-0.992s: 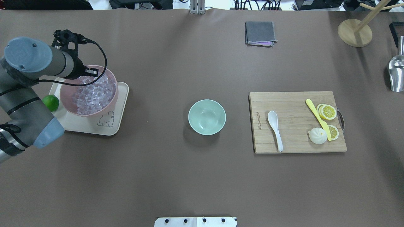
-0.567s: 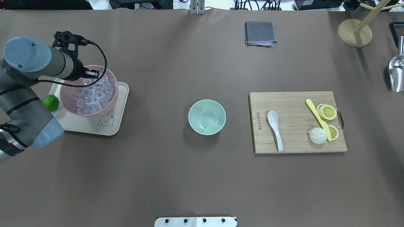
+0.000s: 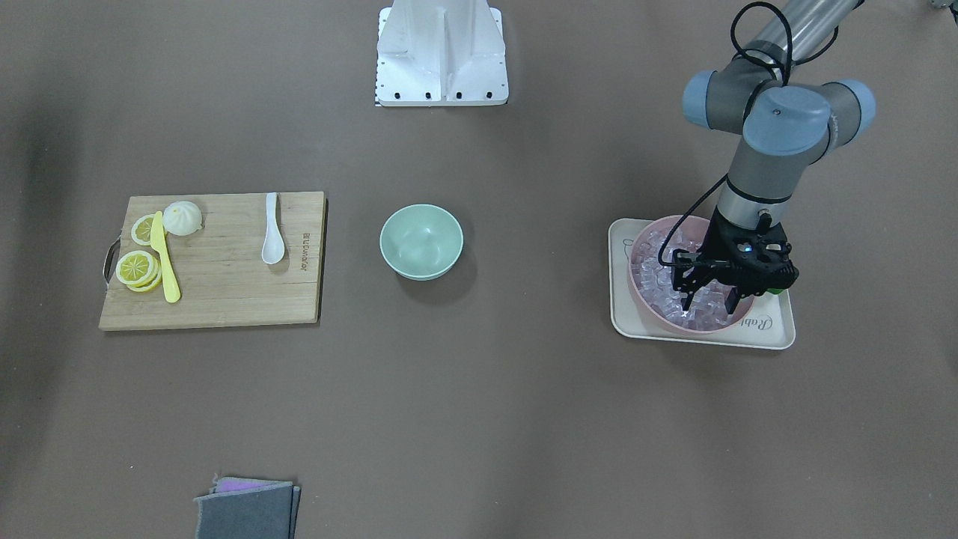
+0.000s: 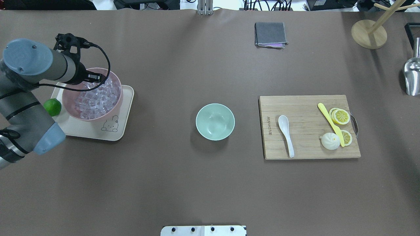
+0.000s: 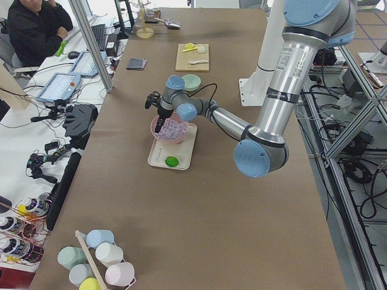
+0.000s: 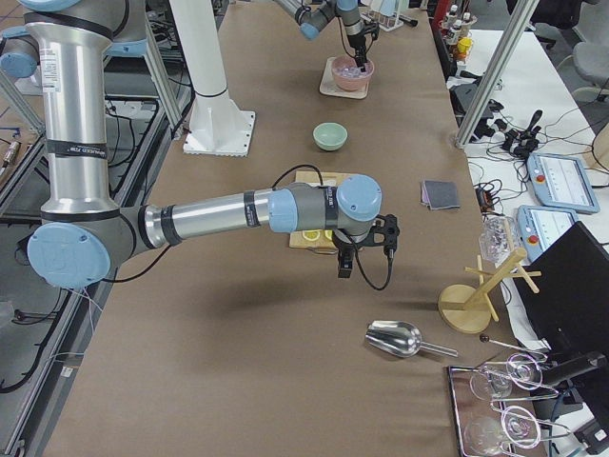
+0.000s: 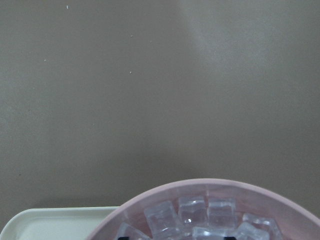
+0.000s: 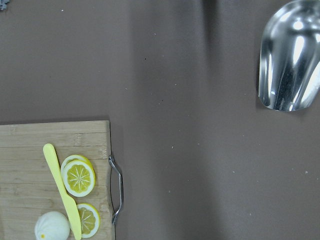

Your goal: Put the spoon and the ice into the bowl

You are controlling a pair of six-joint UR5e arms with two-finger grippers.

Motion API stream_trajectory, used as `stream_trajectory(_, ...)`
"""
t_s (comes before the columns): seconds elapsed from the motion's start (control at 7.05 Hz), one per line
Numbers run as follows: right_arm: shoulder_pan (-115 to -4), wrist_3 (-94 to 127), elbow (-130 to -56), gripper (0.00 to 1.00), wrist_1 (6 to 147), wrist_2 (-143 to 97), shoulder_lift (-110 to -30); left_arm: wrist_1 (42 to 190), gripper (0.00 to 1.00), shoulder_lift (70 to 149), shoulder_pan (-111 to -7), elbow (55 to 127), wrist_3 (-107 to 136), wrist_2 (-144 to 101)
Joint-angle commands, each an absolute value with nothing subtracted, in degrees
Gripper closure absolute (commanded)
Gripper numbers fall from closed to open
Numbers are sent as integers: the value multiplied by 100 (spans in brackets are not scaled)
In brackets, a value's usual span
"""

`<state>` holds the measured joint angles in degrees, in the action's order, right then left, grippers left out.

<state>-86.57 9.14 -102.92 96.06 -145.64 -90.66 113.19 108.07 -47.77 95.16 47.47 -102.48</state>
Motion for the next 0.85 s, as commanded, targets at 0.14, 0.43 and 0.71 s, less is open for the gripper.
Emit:
stream_trajectory(0.14, -8657, 914, -10292, 0, 9606, -14563, -9079, 11329, 34, 10793, -4772, 9510, 4808, -10248)
stream_trajectory(0.43, -8657, 914, -10292, 0, 9606, -14563, -9097, 11338, 34, 10793, -4764, 9457, 4790, -10248)
stream_trajectory(0.71, -8657, 914, -10292, 0, 9606, -14563, -9097, 11338, 34, 10837, -4746, 9431, 4808, -10248)
